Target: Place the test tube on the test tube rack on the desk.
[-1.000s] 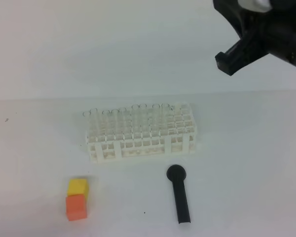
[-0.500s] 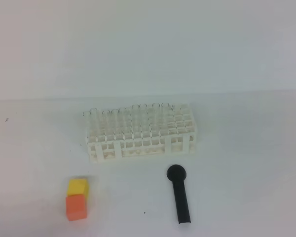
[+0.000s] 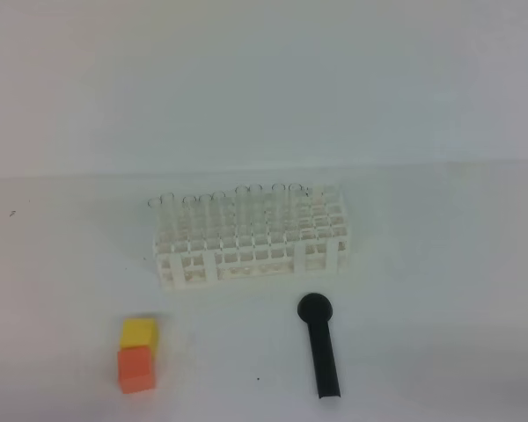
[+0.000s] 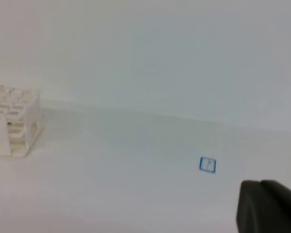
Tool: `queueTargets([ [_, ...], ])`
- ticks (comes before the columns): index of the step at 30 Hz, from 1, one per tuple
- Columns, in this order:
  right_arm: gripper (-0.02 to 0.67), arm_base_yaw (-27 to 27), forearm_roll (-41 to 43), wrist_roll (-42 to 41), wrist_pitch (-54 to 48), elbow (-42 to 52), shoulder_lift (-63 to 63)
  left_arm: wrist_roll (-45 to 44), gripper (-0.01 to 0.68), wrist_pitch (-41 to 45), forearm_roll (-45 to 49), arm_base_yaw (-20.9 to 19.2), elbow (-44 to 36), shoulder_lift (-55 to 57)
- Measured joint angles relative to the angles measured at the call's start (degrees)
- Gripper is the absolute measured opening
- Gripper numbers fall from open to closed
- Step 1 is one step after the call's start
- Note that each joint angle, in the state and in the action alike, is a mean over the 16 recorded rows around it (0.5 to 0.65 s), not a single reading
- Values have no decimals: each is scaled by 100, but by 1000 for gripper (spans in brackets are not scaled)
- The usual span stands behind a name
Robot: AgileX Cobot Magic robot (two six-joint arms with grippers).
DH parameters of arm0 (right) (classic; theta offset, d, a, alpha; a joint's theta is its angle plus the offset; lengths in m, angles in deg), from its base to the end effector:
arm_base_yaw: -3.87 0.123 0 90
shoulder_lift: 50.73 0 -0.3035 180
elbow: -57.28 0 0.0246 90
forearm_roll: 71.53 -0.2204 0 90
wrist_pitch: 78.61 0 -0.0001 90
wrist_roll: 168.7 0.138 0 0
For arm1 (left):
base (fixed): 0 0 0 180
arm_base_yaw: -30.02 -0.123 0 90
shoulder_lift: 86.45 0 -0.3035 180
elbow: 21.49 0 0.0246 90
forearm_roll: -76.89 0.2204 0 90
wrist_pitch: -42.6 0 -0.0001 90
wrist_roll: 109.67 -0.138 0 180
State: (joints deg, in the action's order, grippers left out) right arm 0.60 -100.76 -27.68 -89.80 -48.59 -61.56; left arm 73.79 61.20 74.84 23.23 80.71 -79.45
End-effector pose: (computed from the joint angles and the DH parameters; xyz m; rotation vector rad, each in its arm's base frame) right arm 0.0568 0.0099 0.2124 -0.1722 1.6454 -0.1007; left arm 0.0501 0.0044 0.1724 -0.1836 1.7951 0.0070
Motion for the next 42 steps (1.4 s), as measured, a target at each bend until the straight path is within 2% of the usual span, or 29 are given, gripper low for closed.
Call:
queueTargets([
  [4, -1, -16, 834, 869, 13, 346, 213, 0, -1, 0, 0, 0, 0, 0],
  [13, -1, -19, 3307, 3195, -232, 520, 283, 0, -1, 0, 5, 0, 0, 0],
  [16, -1, -19, 3792, 3677, -395, 518, 313, 0, -1, 7, 8, 0, 0, 0],
  [27, -1, -19, 3839, 3913, -951, 486, 417, 0, -1, 49, 12, 0, 0, 0],
  [42, -1, -19, 3704, 3931, -996, 476, 421, 0, -1, 61, 12, 0, 0, 0],
])
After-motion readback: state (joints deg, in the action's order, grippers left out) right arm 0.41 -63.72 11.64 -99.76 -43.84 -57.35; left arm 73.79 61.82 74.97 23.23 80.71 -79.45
